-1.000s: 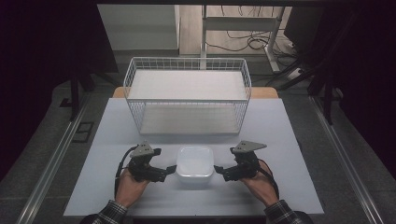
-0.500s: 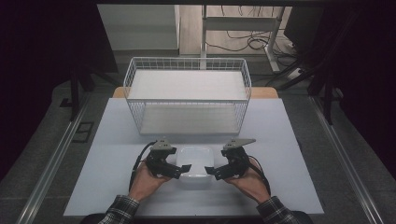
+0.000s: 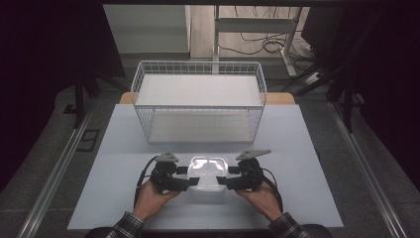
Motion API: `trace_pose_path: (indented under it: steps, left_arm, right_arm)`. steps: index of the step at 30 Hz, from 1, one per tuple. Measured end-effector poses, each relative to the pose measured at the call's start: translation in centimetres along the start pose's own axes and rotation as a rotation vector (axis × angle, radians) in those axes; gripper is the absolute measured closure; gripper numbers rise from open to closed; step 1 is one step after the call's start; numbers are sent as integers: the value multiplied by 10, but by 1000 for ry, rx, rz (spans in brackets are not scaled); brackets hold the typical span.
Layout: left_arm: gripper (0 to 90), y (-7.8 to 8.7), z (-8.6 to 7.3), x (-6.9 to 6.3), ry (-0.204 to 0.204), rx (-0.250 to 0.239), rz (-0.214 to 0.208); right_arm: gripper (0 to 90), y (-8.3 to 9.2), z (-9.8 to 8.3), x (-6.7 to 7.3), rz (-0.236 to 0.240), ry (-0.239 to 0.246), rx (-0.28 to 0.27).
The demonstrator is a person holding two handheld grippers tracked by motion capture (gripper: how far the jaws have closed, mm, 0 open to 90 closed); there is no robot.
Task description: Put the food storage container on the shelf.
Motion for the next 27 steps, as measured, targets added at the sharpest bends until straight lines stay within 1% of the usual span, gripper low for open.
trace_pose_path:
  steps: [1,3,4,5,6,9,10,11,12,14,15,16,17,18,19,22,27]
  left_arm:
    - [423,2,0,-1,7,2,4]
    - [493,7,-2,-2,22,-12,10]
    - [534,9,-4,-4,38,-26,16]
    - [568,11,-5,-5,44,-47,27]
    - [606,12,-6,-6,46,-56,33]
    - [653,13,-7,-10,70,-87,59]
    - [671,13,-7,-9,83,-96,54]
    - [683,13,-7,-9,83,-96,54]
    - [694,12,-7,-8,100,-111,44]
    - [707,11,-6,-8,110,-124,50]
    - [721,12,-5,-8,114,-134,52]
    - [756,12,-5,-8,109,-141,61]
    - [779,12,-4,-9,91,-147,76]
    - [780,11,-4,-9,93,-148,83]
    - [780,11,-3,-8,89,-149,87]
    - [780,11,-2,-7,91,-158,86]
    - [780,13,2,-6,76,-183,94]
  right_arm:
    - [445,2,-1,0,-3,-10,-5]
    - [533,6,-1,1,-9,-56,-16]
    - [579,8,-2,1,-6,-71,-21]
    - [607,11,-2,1,-4,-89,-28]
    - [641,13,-2,1,-10,-99,-41]
    - [670,15,-1,3,-40,-101,-58]
    - [680,16,-1,4,-52,-99,-68]
    - [680,16,-1,4,-52,-99,-68]
    - [696,16,-2,3,-60,-105,-84]
    - [714,16,-2,2,-65,-126,-95]
    - [729,17,-2,1,-71,-129,-104]
    - [762,17,-2,1,-79,-129,-113]
    - [773,19,-2,1,-93,-126,-116]
    - [774,18,-2,2,-110,-102,-112]
    - [774,17,-2,2,-113,-110,-120]
    - [775,16,-1,1,-116,-103,-131]
    - [774,17,4,1,-126,-82,-155]
Point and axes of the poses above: each handheld gripper's, and its own axes: y roughly backward along the jaws, z roughly out of its top, x roughly to its left, the point moved 1 cm from there along -y, roughly forward along the jaws, and after that the axes turned 7 degrees about y, right-handed, at the moved point
